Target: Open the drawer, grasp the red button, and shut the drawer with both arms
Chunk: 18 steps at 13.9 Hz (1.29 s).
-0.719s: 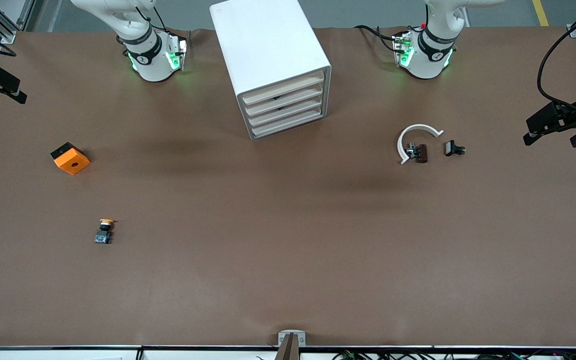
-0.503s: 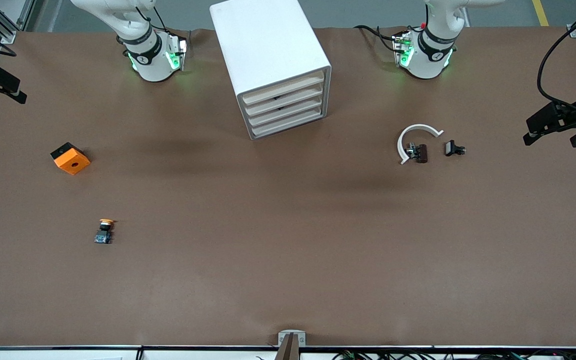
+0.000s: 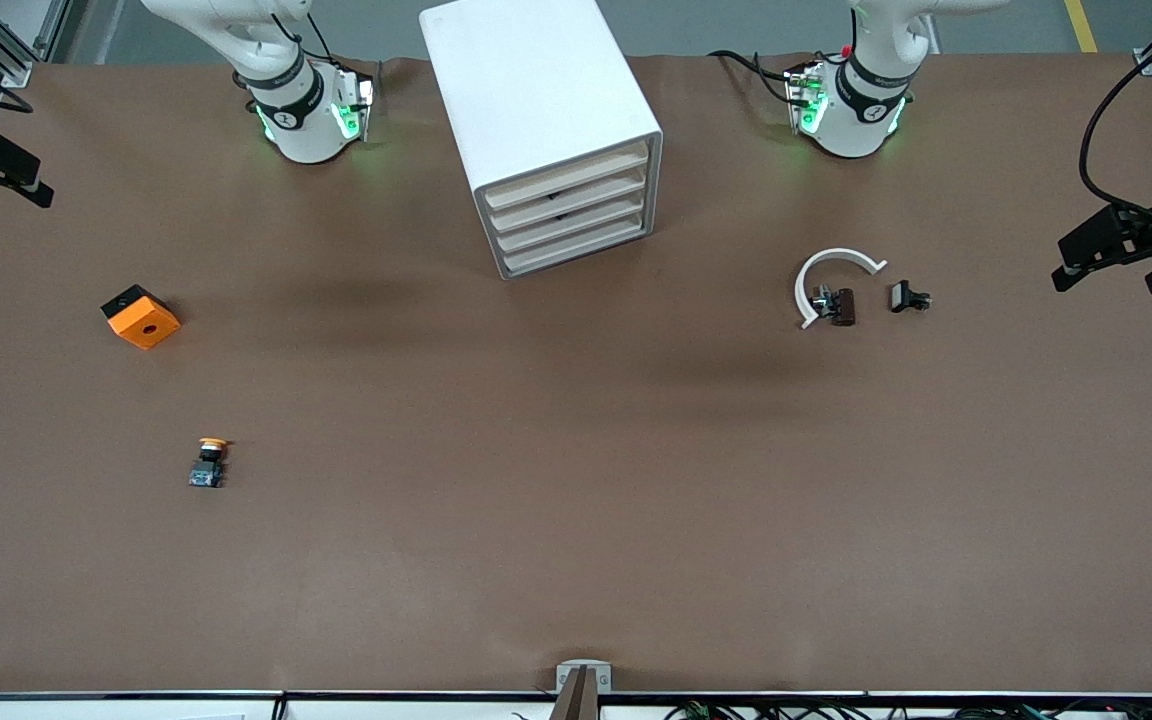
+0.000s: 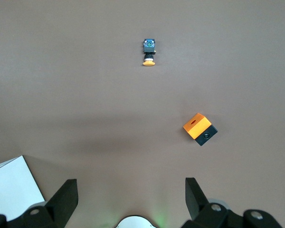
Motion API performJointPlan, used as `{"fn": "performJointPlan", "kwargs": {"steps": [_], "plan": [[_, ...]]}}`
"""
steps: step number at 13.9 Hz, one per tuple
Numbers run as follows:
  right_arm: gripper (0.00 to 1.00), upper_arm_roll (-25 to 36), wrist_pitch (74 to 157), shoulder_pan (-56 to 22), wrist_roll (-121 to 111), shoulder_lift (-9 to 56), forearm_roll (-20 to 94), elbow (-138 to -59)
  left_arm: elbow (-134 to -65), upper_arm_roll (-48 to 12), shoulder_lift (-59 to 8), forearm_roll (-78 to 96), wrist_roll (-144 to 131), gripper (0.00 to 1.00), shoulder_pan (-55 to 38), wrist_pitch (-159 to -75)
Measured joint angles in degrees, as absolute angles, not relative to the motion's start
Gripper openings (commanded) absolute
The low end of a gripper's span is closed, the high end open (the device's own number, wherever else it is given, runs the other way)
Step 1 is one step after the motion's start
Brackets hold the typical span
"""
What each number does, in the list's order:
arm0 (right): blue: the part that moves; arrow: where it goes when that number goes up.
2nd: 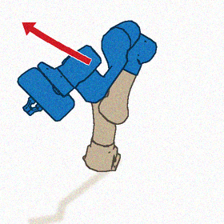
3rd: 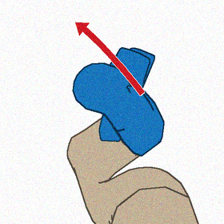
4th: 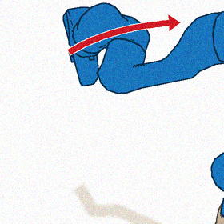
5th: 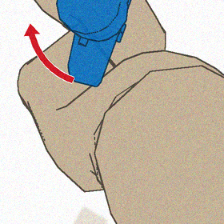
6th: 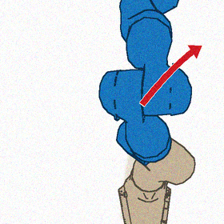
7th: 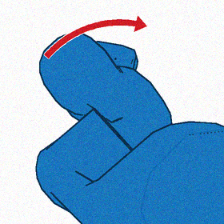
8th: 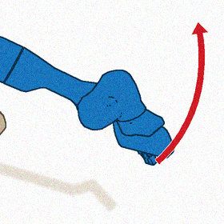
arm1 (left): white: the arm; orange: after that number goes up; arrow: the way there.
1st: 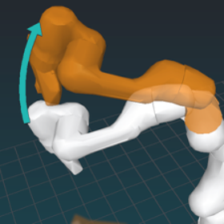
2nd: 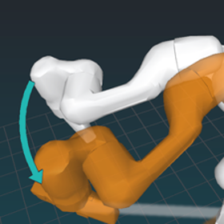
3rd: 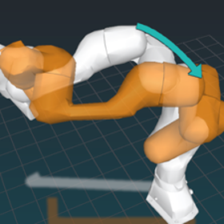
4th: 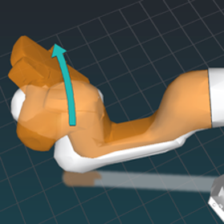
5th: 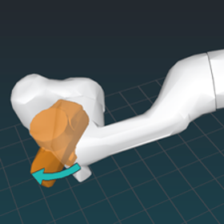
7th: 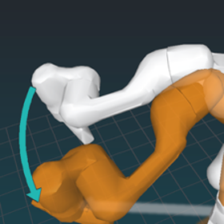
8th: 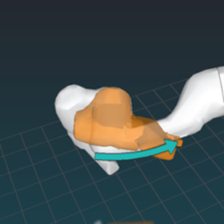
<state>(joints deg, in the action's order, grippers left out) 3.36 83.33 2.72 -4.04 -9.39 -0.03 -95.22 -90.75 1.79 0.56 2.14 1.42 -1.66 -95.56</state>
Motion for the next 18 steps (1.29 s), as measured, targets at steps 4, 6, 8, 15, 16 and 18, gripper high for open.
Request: {"fn": "performJointPlan", "kwargs": {"steps": [4, 6, 8, 15, 16, 18], "plan": [[1.00, 3.4, 83.3, 2.7, -4.0, -9.4, 0.0, -95.2, -92.6, 1.8, -3.0, 2.1, 1.4, 1.00, 0.1, -95.6], [1.00, 3.4, 83.3, 2.7, -4.0, -9.4, 0.0, -95.2, -93.0, 1.6, -7.1, 2.1, 1.4, 1.00, -0.1, -97.2], [1.00, 3.4, 83.3, 2.7, -4.0, -9.4, 0.0, -95.2, -93.0, 1.3, -11.5, 2.1, 1.4, 1.00, -0.3, -100.3], [1.00, 3.8, 83.3, 2.8, -4.0, -9.2, 0.0, -95.1, -93.0, 1.0, -23.0, 2.1, -4.2, 1.00, -3.5, -110.6], [1.00, 3.8, 83.3, 2.8, -4.0, -9.2, 0.0, -95.1, -93.0, 0.9, -24.0, 2.1, -6.1, 1.00, -4.3, -111.2], [1.00, 3.8, 83.3, 2.8, -4.0, -9.2, 0.0, -95.1, -93.0, 0.9, -25.5, 2.1, -11.8, 1.00, -6.9, -111.8]]}}
